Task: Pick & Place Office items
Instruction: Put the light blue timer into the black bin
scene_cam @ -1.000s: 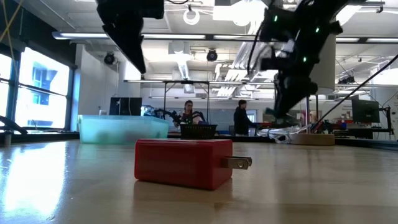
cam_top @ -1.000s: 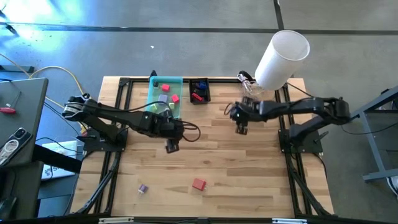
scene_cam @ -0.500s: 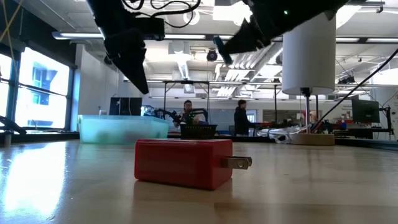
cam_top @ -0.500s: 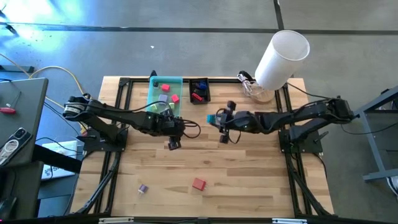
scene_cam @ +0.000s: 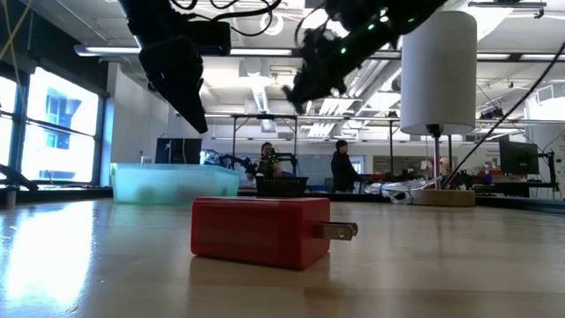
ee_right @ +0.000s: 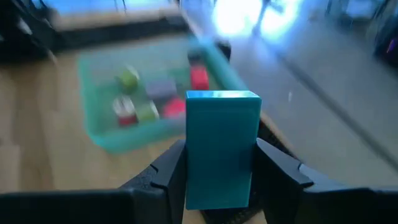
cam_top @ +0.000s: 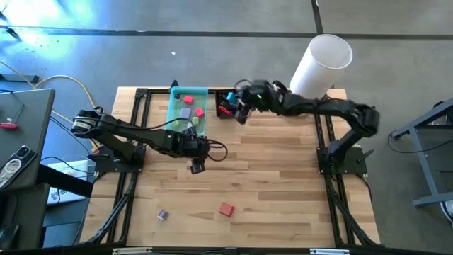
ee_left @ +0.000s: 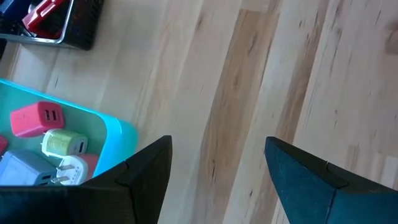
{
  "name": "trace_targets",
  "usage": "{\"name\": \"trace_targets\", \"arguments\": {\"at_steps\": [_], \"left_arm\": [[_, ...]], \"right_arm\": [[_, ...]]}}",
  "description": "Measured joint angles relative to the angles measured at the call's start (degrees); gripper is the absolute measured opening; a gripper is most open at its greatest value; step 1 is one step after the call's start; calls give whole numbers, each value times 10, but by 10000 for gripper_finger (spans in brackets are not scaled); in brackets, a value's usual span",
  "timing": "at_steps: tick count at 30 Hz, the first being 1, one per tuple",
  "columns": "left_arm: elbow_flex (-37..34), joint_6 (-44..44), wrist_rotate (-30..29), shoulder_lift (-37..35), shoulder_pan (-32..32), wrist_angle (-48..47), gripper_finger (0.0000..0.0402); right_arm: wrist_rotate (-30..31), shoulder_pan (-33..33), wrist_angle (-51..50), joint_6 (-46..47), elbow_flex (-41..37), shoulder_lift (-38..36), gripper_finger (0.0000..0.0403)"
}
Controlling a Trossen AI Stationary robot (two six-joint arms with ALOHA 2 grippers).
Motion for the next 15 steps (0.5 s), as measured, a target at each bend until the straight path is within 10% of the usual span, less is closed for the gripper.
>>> {"name": "trace_targets", "arguments": {"at_steps": [15], "left_arm": [[0,-38,0,0,-1,-61,249]], "right_arm": [[-71,-62,-127,20,182,234,139]]}}
